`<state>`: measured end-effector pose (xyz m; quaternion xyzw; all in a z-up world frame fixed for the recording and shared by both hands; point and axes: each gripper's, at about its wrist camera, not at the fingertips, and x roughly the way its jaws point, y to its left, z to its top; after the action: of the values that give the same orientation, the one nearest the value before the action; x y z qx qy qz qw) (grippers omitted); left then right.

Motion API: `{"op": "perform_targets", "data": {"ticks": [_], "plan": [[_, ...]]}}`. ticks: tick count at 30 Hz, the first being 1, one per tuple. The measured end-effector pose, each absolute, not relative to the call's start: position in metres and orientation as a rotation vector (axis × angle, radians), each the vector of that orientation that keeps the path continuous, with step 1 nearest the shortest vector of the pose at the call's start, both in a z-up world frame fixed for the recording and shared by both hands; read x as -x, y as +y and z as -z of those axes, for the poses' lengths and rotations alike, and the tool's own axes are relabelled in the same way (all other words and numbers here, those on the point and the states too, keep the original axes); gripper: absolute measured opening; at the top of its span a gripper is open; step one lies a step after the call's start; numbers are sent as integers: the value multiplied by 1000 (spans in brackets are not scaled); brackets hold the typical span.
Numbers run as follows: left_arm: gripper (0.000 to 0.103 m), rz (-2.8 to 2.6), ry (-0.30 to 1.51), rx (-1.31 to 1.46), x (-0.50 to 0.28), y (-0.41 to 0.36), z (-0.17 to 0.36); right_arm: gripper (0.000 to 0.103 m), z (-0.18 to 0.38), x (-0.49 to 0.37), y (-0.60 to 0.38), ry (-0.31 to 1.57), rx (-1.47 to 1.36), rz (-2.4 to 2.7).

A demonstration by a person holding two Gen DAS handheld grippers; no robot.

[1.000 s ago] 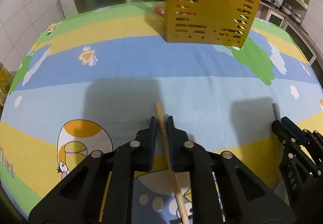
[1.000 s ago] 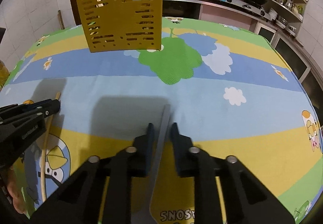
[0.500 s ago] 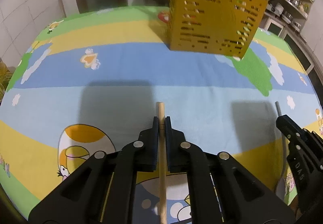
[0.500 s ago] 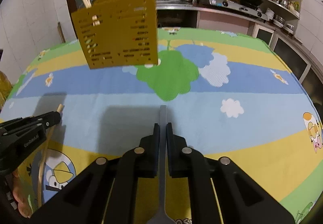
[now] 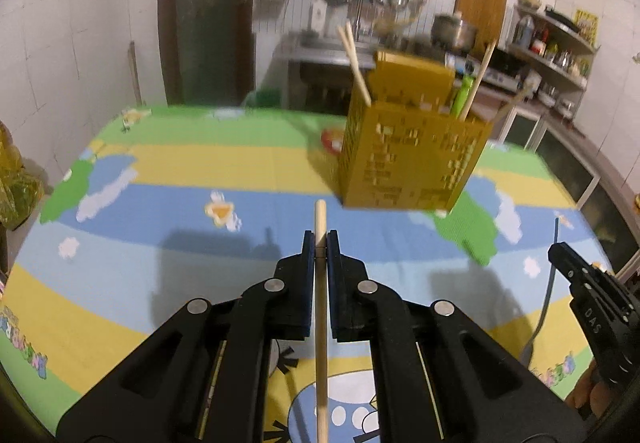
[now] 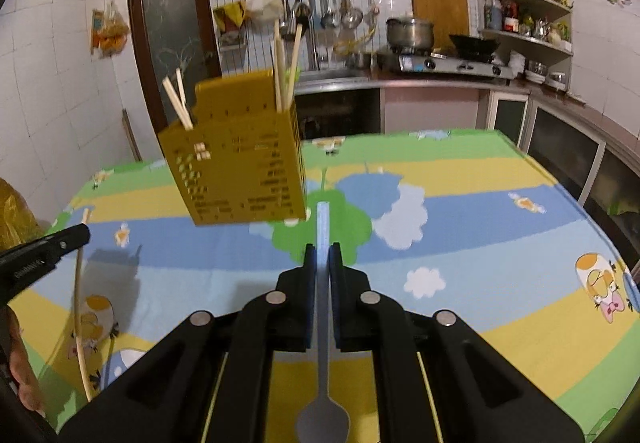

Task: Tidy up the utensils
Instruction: 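Lift the spoon and chopstick and carry both over the yellow holder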

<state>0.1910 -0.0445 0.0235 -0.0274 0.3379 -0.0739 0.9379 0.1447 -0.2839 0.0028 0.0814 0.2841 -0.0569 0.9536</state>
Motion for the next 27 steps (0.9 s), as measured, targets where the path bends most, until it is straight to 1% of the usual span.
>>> {"op": "perform_targets", "data": {"ticks": [6,17,22,27], "plan": [[5,162,600,73,-180,-37,-49,7,-20,-140,-283,506,-145,120],[5,188,491,77,-162,-34,-69,7,-32,-133,-273,456,-99,108],[5,200,468,68,-157,-34,-75,7,-33,-133,-270,450,-103,99],[5,207,443,67,-160,-35,-87,7,-47,-132,-265,413,-84,90]]}}
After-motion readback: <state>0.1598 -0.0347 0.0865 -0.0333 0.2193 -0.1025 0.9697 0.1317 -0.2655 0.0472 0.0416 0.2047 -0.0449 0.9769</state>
